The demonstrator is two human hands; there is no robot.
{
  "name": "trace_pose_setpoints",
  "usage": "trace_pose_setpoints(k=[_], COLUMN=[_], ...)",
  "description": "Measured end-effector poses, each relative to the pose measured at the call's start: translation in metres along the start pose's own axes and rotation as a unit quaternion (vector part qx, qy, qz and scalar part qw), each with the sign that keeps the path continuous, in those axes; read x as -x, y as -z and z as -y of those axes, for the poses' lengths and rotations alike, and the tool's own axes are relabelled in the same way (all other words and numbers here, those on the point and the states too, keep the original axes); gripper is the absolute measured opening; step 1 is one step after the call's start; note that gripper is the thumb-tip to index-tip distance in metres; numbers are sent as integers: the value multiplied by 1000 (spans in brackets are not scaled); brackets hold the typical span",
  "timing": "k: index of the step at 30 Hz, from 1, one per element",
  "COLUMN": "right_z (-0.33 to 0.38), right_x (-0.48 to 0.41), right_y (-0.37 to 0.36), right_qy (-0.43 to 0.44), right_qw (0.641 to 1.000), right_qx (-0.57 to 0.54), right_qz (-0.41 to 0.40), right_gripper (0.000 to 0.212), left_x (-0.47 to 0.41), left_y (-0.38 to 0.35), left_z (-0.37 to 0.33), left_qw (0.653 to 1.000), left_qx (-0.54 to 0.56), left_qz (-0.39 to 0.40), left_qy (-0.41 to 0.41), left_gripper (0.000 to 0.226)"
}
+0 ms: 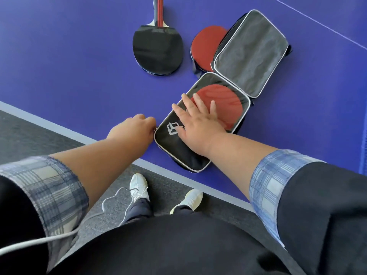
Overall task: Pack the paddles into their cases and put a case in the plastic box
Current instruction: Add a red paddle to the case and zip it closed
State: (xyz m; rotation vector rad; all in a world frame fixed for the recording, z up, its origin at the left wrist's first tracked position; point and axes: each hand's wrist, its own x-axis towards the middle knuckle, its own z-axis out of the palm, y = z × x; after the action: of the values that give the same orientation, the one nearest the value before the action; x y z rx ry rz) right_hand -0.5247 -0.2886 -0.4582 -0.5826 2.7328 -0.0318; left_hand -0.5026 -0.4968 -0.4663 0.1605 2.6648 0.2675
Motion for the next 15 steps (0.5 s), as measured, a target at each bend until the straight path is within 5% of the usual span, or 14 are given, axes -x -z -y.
trace_pose_setpoints(k=[5, 15], right_z=[11, 26], right_x=[-19, -28], right_y=[5, -3], right_qy=[140, 60], right_qw=[987, 996], right_qx=[77, 60], right_qz=[24, -9], right_gripper=[81, 74], left_x=[-27, 6], left_y=[23, 7], left_z=[23, 28], left_qw=[999, 999], left_qx=[17, 33], left_qz=[6, -25], left_qy=[31, 14], left_gripper=[13, 21])
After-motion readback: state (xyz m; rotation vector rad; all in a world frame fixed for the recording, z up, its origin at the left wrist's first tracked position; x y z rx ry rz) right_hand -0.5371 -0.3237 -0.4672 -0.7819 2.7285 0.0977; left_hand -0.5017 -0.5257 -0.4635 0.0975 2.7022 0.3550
